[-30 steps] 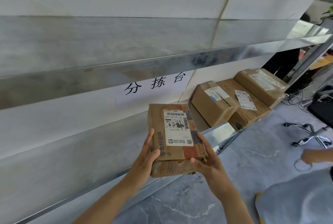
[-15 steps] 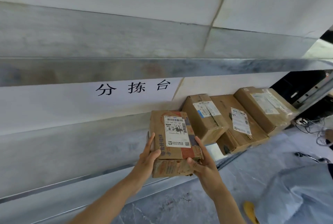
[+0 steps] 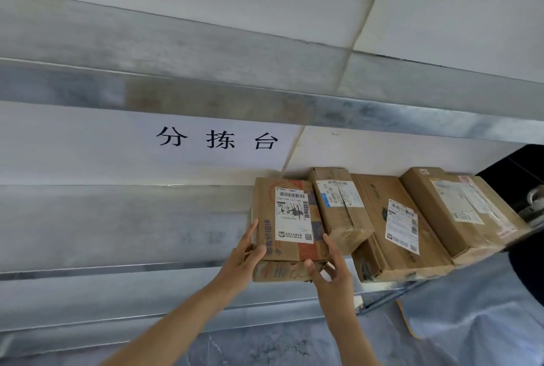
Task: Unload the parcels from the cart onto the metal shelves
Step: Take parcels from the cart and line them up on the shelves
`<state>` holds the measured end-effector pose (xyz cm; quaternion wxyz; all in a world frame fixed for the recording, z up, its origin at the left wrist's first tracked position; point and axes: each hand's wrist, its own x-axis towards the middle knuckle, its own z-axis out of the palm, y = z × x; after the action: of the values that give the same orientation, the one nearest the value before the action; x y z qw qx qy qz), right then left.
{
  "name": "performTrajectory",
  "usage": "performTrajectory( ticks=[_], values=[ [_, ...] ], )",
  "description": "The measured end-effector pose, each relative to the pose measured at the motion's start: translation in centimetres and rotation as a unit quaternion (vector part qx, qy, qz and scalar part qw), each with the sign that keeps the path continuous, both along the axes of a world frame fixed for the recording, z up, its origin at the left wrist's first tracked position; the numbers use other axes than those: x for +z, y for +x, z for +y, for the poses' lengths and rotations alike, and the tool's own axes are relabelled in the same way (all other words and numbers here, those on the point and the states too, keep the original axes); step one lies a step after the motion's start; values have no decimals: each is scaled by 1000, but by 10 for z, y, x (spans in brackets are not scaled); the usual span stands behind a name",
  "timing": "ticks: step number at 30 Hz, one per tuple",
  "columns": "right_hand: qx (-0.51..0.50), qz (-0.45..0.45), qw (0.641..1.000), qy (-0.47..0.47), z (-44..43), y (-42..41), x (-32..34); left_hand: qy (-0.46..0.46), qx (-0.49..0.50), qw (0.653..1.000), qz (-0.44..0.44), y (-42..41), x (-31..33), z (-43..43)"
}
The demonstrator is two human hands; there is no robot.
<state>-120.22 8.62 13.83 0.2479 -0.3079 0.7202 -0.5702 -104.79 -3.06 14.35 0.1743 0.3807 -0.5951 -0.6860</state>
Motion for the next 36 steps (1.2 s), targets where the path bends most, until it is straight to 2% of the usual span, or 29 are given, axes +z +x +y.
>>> performTrajectory(
  ticks=[4,9,16,22,27,30,32,36],
  values=[
    [-38,14,999,9,-7,-1,-3,-4,6,1000,3,-7,0,-2],
    [-84,84,991,59,-14,3,-8,-23,13,1000,0,-11,-2,-7],
    [-148,216,953,153,-32,6,-7,-21,23,1000,3,-10,4,-16],
    [-177,223,945,159,-48,5,-7,-36,43,998,-42,17,-5,-19],
    [-221,326,919,-6,-52,30,-14,-38,126,990,-48,64,-4,-26],
    [-192,394,892,-110,-63,69,3,-35,172,983,-54,100,-5,-31],
    [-136,431,876,-168,-79,99,10,-30,210,975,-59,124,-8,-32],
    [13,348,916,-199,-104,164,0,-11,299,953,-49,178,-13,-26]
  ],
)
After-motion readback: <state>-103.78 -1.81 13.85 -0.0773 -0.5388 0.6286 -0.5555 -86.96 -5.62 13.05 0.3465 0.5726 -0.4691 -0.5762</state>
